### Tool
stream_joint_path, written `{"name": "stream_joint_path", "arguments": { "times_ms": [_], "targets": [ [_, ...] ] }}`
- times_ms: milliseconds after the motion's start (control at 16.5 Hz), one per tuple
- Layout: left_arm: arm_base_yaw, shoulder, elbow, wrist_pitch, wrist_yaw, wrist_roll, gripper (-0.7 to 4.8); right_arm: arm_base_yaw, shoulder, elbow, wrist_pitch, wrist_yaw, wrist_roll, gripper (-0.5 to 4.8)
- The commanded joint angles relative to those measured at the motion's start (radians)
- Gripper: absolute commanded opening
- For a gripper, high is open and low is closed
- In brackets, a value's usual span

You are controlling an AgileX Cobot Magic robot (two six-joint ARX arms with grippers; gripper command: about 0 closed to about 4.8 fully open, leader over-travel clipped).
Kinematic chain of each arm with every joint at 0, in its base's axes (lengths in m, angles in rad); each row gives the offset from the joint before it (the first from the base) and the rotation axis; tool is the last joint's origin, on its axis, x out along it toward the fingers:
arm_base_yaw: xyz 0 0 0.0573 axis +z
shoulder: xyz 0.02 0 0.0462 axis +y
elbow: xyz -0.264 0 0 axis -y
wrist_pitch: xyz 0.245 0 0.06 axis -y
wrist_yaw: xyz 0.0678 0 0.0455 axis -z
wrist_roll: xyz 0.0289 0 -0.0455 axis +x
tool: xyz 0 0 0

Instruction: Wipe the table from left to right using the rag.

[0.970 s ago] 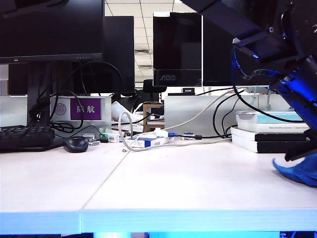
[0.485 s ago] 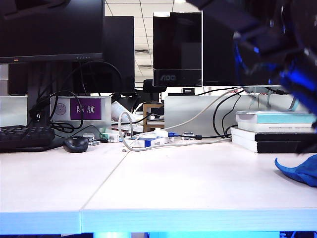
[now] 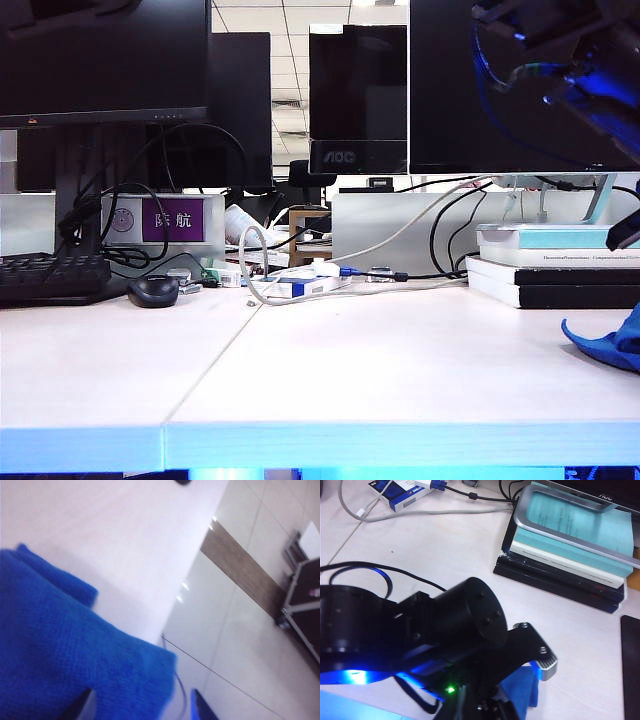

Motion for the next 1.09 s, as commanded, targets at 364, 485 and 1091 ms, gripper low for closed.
{"name": "stream_joint_path", "arguments": {
  "times_ms": [364,485,1091],
  "targets": [
    [0.002,-0.03,0.014,-0.058,0.064,0.014,3.45,-0.092,-0.106,0.004,-0.112,0.118,0.177,-0.01],
    [0.006,-0.038,0.014,-0.059,0.063,0.015,4.01,-0.154,-0.139,0.003,-0.113,0.132,0.177,-0.01],
    [0.026,-0.141,0.019,-0.053,0.105,0.013,3.64,-0.236,-0.176,0.002,-0.142,0.166,0.254,-0.01]
  ]
}}
